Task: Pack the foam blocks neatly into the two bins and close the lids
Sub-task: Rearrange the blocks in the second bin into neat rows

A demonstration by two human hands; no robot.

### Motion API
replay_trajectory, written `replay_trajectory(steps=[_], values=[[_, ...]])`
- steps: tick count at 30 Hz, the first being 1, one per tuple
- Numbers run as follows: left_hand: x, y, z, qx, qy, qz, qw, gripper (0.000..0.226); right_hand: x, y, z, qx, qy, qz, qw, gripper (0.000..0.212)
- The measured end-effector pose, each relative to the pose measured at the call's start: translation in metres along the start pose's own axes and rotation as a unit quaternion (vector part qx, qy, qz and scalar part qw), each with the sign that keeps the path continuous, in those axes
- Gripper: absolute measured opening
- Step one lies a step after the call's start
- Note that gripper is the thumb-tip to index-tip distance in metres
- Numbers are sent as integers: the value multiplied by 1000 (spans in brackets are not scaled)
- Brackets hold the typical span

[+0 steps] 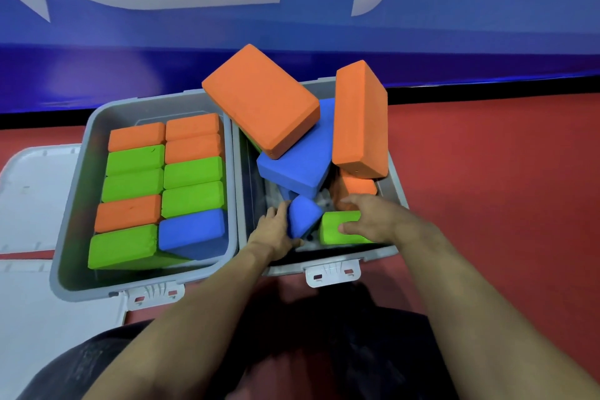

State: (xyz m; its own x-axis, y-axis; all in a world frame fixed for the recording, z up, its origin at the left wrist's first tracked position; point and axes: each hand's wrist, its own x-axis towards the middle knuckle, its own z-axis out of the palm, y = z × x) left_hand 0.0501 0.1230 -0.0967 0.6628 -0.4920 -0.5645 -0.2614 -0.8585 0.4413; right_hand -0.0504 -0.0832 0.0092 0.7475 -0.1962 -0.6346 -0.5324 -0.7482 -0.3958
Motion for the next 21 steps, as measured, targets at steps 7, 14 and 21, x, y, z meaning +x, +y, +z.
replay_trajectory(steps=[7,14,21], values=[[-2,-6,5,60,-18,-6,998,105,30,6,59,-37,58,-2,998,76],[-3,-18,7,106,-34,30,993,104,61,21,82,-153,26,5,988,97],[-12,-20,12,128,-37,52,990,102,63,33,80,-186,-15,14,982,98]])
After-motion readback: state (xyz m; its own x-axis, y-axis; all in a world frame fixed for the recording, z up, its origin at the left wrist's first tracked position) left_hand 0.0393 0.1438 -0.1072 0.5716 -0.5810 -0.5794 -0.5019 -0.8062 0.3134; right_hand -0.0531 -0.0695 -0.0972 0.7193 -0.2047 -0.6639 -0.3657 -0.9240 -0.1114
